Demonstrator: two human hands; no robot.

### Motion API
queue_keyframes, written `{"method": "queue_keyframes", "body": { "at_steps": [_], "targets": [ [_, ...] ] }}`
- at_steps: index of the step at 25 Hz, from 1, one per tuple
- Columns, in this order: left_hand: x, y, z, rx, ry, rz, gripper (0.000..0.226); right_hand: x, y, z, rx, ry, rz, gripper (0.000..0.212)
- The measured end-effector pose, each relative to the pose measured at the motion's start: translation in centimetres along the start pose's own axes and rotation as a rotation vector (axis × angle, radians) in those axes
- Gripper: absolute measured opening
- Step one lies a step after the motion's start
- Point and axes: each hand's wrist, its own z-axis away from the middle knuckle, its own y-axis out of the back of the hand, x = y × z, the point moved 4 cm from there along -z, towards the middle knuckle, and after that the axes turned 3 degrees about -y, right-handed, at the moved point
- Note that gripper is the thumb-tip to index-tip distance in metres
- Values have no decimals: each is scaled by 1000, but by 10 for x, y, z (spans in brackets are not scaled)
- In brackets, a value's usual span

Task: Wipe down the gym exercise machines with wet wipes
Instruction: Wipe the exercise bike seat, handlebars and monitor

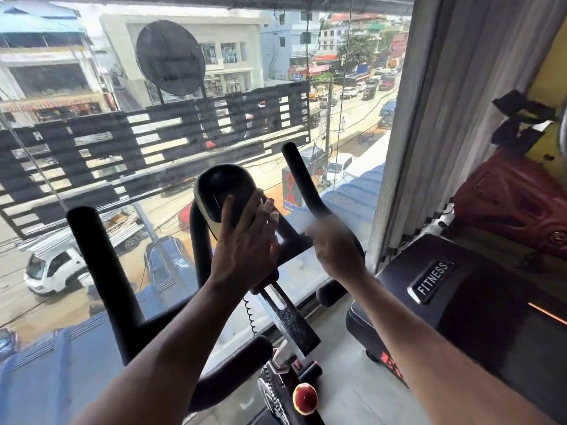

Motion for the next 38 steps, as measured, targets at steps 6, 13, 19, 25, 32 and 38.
{"method": "queue_keyframes", "body": {
  "at_steps": [6, 13, 19, 25, 32, 38],
  "targets": [
    [-17, 21, 68, -86, -35, -4, 70, -2, 6, -3, 49, -167, 24, 23],
    [-18, 23, 91, -163, -21, 31, 72, -12, 18, 4, 69, -127, -40, 15],
    [-19, 23, 92, -174, 17, 50, 74, -53, -3, 23, 36, -96, -49, 10],
    [-21, 23, 91, -203, 26, 65, 73, -69, -8, 19, -170, 151, 90, 19],
    [-21, 23, 92, -208, 45, 86, 78, -84, -17, 34, -228, 204, 32, 22],
    [-21, 24, 92, -221, 40, 78, 76, -68, -8, 28, -26, 22, 81, 19]
  ]
}}
